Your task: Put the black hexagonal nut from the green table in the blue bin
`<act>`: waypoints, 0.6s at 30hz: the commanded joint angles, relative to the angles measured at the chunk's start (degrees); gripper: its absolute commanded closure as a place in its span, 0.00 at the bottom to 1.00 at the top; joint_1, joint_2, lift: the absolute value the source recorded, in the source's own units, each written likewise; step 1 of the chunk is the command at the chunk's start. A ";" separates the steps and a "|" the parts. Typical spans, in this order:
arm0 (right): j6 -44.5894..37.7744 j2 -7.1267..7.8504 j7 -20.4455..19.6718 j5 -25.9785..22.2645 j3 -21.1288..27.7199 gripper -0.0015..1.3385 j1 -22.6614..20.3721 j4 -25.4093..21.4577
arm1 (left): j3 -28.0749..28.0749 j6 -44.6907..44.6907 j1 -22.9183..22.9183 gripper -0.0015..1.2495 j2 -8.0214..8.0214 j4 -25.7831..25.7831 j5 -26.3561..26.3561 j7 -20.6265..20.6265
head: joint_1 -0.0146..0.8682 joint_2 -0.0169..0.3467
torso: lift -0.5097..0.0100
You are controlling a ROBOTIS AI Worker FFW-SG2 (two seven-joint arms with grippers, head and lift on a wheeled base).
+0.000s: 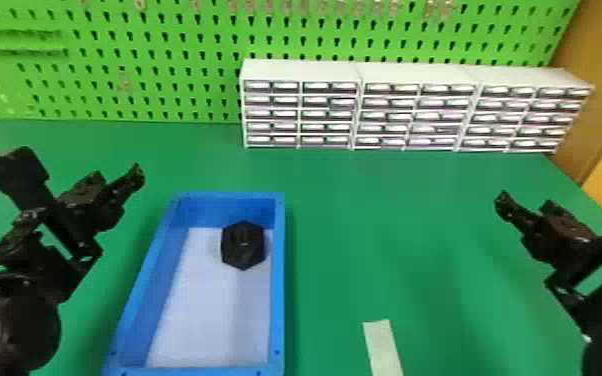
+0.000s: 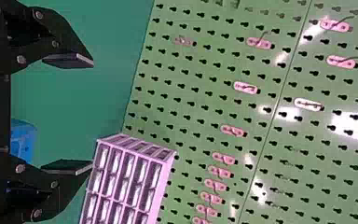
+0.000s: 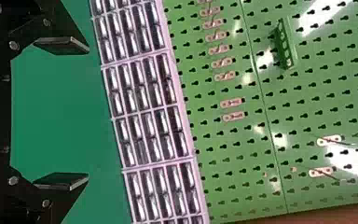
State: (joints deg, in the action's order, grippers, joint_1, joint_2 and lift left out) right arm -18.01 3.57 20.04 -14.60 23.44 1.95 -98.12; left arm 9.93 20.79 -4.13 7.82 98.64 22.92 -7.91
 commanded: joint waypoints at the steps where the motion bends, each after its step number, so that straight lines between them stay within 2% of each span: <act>1: 0.00 -0.05 0.00 0.01 0.03 0.24 0.07 -0.23 | 0.00 -0.05 0.09 0.38 0.01 0.07 0.02 0.00 | 0.80 0.07 | 0.79; 8: 0.00 0.12 0.09 -0.96 -0.15 0.24 -0.28 -0.58 | -0.44 -0.13 0.09 0.38 -0.08 0.15 0.02 0.00 | 0.80 0.07 | 0.79; 11: -0.09 0.74 0.00 -1.83 -0.85 0.24 -0.45 -0.58 | -0.53 -0.13 0.17 0.38 -0.17 0.15 0.02 0.00 | 0.80 0.07 | 0.79; 18: -2.02 3.55 1.23 -4.82 -2.35 0.24 -0.54 -0.06 | -0.79 -0.05 0.26 0.38 -0.52 0.15 0.02 0.09 | 0.80 0.07 | 0.79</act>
State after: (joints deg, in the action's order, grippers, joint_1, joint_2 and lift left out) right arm -18.94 5.50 20.43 -17.84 21.83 1.42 -98.68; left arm 9.30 20.66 -3.86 7.51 98.79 22.94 -7.86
